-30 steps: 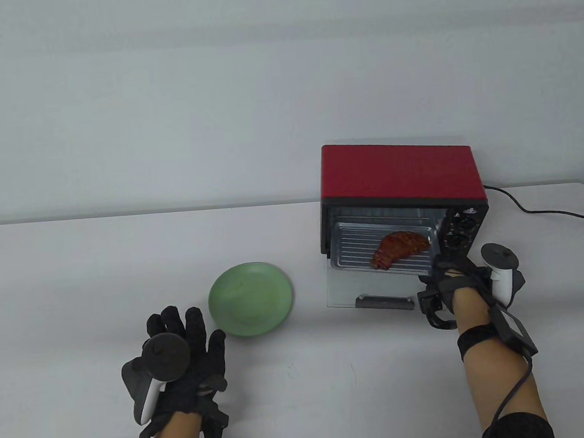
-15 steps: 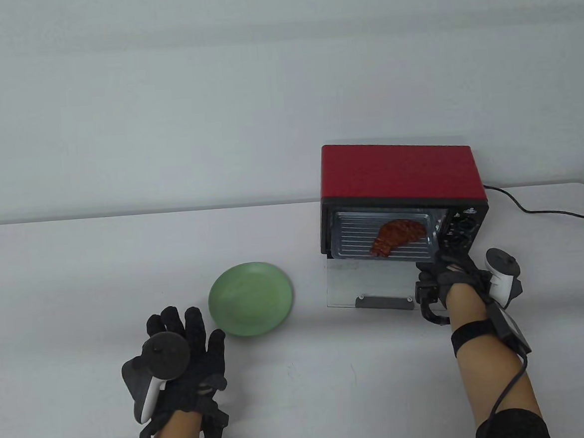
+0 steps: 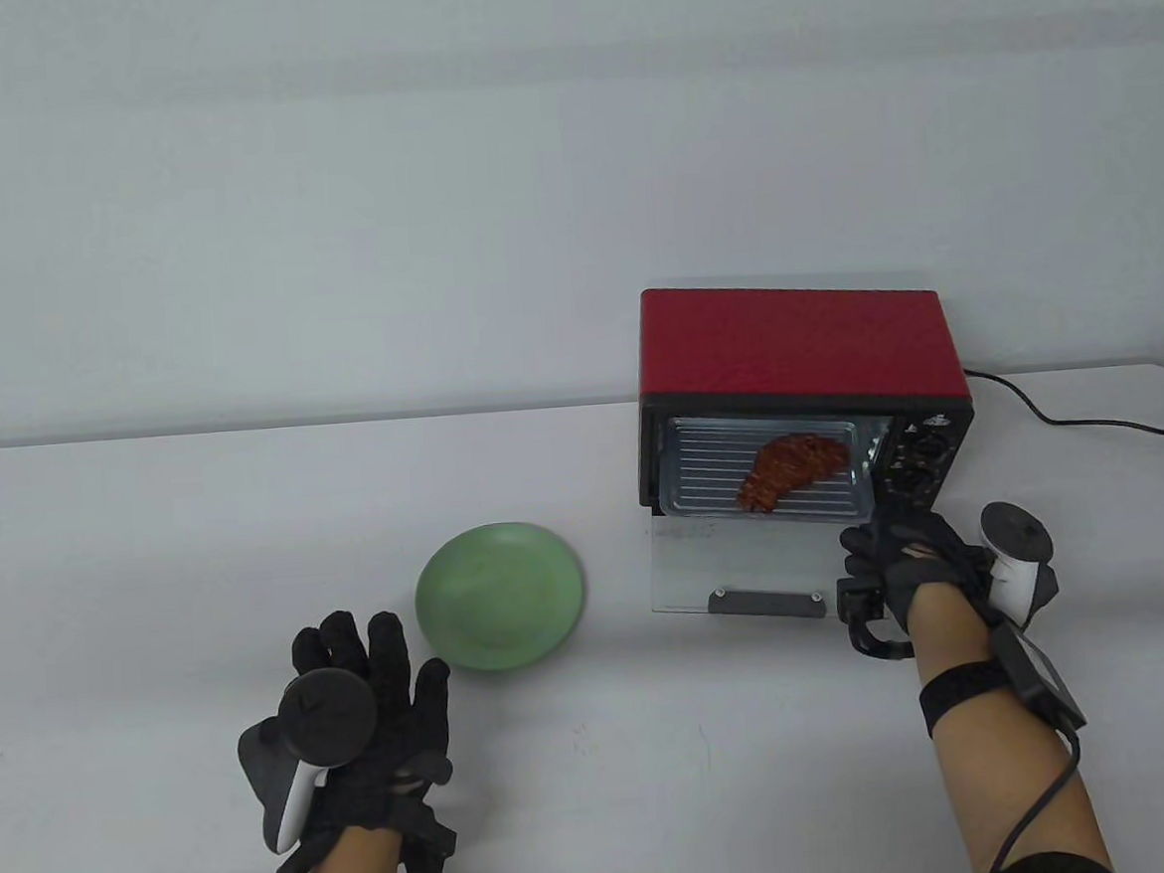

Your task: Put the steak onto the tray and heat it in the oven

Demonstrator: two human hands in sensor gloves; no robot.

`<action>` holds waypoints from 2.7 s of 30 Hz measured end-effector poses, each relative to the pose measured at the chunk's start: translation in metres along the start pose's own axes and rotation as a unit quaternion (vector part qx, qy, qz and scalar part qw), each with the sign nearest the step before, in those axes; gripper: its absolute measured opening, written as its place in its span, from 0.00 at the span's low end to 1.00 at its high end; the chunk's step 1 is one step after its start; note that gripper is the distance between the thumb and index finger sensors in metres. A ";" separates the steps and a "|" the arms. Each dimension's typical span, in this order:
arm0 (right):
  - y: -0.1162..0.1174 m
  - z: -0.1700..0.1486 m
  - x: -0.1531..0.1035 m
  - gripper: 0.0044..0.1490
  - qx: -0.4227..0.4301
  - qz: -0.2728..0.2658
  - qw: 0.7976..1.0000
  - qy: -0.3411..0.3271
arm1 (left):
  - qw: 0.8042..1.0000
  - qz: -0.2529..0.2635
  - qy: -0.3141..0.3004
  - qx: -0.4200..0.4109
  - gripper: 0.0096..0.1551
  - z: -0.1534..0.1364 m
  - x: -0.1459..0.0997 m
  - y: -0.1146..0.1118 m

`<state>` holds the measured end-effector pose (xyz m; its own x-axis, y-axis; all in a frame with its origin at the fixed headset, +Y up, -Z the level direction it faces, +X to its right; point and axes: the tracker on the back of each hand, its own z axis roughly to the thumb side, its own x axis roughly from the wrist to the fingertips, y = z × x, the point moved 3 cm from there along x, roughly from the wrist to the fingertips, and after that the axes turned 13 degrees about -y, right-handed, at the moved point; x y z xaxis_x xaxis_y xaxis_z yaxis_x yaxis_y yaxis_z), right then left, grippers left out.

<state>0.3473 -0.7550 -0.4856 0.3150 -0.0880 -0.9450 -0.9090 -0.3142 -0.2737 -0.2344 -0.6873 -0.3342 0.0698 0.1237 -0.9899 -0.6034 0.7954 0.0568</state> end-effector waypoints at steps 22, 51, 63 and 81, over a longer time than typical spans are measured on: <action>0.095 0.068 -0.058 0.38 -0.524 0.150 0.778 -0.311 | 1.000 0.008 -0.017 -0.003 0.45 0.006 -0.006 0.005; 0.137 0.085 0.016 0.51 -0.579 0.104 0.776 -0.227 | 1.000 0.013 0.002 -0.010 0.46 -0.001 -0.007 0.014; 0.128 0.091 0.014 0.48 -0.532 0.117 0.805 -0.235 | 1.000 0.019 0.001 -0.012 0.45 -0.002 -0.009 0.017; 0.112 0.036 -0.119 0.38 -0.552 0.268 0.725 -0.314 | 1.000 0.007 -0.005 -0.005 0.45 0.000 -0.007 0.011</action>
<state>0.1983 -0.7455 -0.4107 -0.5043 -0.1374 -0.8525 0.0256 -0.9892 0.1443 -0.2416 -0.6794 -0.3264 0.0691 0.1400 -0.9877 -0.6124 0.7875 0.0688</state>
